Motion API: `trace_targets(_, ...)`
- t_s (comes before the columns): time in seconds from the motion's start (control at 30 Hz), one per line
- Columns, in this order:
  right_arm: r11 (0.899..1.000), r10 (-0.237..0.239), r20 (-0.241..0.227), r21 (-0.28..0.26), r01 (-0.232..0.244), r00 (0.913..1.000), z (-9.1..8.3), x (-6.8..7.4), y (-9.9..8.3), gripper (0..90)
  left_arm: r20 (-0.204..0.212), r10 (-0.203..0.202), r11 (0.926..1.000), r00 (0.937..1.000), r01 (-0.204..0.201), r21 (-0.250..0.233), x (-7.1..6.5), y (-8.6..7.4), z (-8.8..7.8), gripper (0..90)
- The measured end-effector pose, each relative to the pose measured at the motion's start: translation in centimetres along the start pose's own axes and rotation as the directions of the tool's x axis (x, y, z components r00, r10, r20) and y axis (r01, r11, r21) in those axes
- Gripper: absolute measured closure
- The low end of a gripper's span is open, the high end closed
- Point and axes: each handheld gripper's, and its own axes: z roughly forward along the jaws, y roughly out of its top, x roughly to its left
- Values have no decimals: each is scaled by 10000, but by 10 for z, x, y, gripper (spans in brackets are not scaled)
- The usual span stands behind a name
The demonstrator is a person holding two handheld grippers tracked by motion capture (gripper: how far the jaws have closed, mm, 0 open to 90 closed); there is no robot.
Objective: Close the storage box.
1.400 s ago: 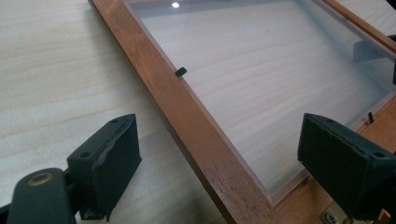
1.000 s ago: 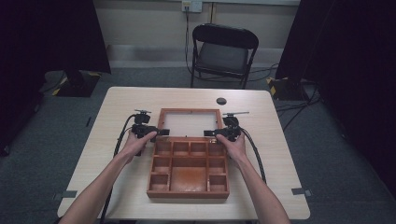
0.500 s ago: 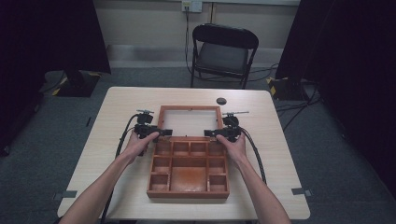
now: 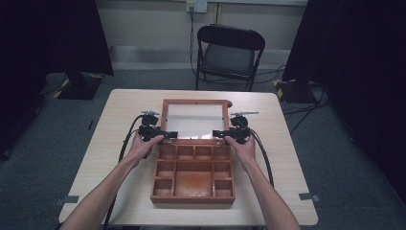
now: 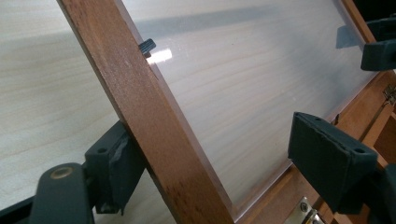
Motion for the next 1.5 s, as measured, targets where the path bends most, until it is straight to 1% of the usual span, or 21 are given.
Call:
trace_targets(0.07,9999,-33,4,-105,33,10000,-2,0,1,301,-57,1,10000,10000,-1,-50,-1,2,-2,220)
trace_targets(0.1,9999,-66,23,-149,66,10000,-3,-1,1,314,-83,84,9999,9999,-85,-83,0,2,-4,235)
trace_targets(0.13,9998,-39,35,-182,39,10000,-5,0,2,325,-48,53,9999,10000,-54,-142,0,2,-4,249)
trace_targets(0.27,9994,-37,30,-341,38,10000,-9,1,3,349,-8,156,9996,9999,-156,-223,0,4,-9,296)
trace_targets(0.3,9992,-53,39,-403,54,10000,-10,1,3,352,-39,301,9993,9995,-301,-217,0,5,-11,307)
trace_targets(0.33,9992,-16,-7,-411,15,10000,-11,2,4,355,23,230,9993,9997,-229,-302,0,5,-13,319)
trace_targets(0.4,9985,-37,-103,-555,31,9999,-17,2,6,391,80,324,9986,9994,-320,-427,0,6,-17,360)
trace_targets(0.5,9978,-41,-171,-665,30,9998,-21,3,7,402,167,370,9975,9992,-360,-601,-1,8,-22,375)
trace_targets(0.57,9970,-61,-215,-778,44,9997,-23,4,8,408,165,353,9968,9992,-341,-718,-2,8,-24,382)
trace_targets(0.63,9961,-89,-235,-880,68,9997,-26,5,8,409,132,443,9962,9989,-432,-760,-4,9,-26,395)
trace_targets(0.77,9943,-112,-268,-1060,83,9996,-32,8,10,443,181,540,9947,9984,-522,-889,-5,10,-32,444)
trace_targets(0.83,9937,-182,-327,-1112,145,9993,-36,7,11,462,274,553,9940,9981,-525,-964,-7,10,-35,447)
trace_targets(0.87,9931,-175,-435,-1163,124,9989,-39,7,11,476,248,578,9935,9980,-550,-996,-8,11,-37,448)
trace_targets(1.0,9930,-262,-407,-1162,213,9988,-42,10,11,475,182,625,9924,9979,-602,-1071,-12,11,-40,448)
trace_targets(1.03,9930,-283,-364,-1159,239,9989,-43,11,11,476,155,697,9919,9974,-676,-1075,-12,12,-41,454)
trace_targets(1.17,9927,-357,-368,-1164,312,9987,-48,14,10,485,277,812,9902,9963,-775,-1163,-14,12,-48,493)
trace_targets(1.27,9916,-501,-384,-1215,451,9980,-52,17,9,480,362,971,9877,9946,-919,-1265,-17,10,-53,512)
trace_targets(1.33,9919,-524,-462,-1181,466,9976,-56,19,9,477,238,1151,9861,9931,-1113,-1231,-21,9,-56,522)
trace_targets(1.37,9917,-526,-529,-1198,459,9972,-58,19,8,478,283,1098,9862,9936,-1053,-1281,-22,8,-58,519)
trace_targets(1.5,9902,-549,-627,-1316,463,9965,-64,22,6,477,387,1354,9841,9900,-1298,-1214,-26,6,-63,512)
